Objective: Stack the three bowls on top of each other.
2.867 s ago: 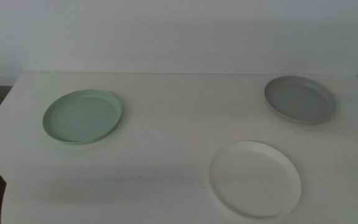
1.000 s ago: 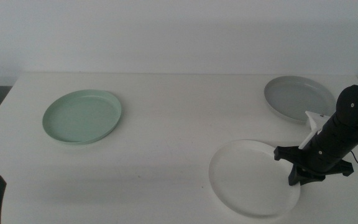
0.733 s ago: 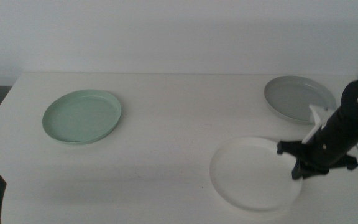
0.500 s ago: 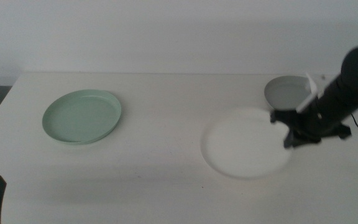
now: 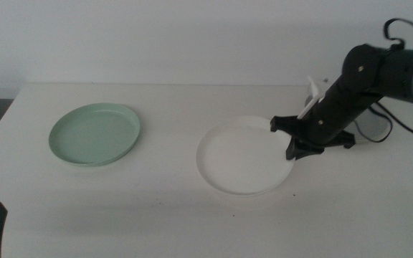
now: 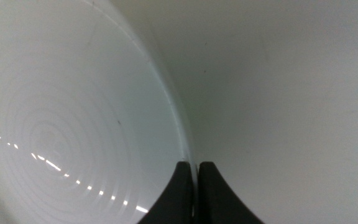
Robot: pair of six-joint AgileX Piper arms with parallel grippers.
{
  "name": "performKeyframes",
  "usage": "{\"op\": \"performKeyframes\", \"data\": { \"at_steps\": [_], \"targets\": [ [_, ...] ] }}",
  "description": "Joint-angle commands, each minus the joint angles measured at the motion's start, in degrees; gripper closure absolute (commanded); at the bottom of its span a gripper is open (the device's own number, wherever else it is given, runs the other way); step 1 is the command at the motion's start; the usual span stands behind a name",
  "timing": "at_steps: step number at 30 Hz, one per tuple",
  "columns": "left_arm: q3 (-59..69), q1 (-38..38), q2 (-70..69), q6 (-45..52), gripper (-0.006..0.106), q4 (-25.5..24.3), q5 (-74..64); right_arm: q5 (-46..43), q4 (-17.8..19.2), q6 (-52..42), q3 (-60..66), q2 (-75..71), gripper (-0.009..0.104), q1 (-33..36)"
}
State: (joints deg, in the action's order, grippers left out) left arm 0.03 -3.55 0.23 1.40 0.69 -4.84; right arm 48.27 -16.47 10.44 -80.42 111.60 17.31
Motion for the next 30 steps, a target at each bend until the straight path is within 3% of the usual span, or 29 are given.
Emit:
{"op": "performKeyframes", "data": {
  "at_steps": [1,10,19,22,26,30],
  "targets": [
    [-0.03,-0.22,-0.23,0.05,0.007,0.13,0.81,-0.68,-0.8,0.22,-0.75,1.46,0.097,0.61],
    [-0.03,-0.22,-0.23,0.05,0.007,0.13,0.81,-2.93,-3.76,-1.46,-0.75,5.43,0.097,1.44],
    [-0.03,-0.22,-0.23,0.26,0.007,0.13,0.81,-4.68,-3.68,-1.46,-0.75,5.45,0.096,1.76],
    [-0.03,-0.22,-0.23,0.26,0.007,0.13,0.81,-4.68,-3.68,-1.46,-0.75,5.45,0.076,1.76],
    [-0.03,-0.22,-0.23,0.26,0.007,0.13,0.81,-4.57,-3.55,-1.57,-1.01,4.88,0.041,1.44],
    [-0.03,-0.22,-0.23,0.06,0.007,0.13,0.81,-3.96,-2.74,-4.07,-4.01,2.2,0.021,-1.22]
  ]
}}
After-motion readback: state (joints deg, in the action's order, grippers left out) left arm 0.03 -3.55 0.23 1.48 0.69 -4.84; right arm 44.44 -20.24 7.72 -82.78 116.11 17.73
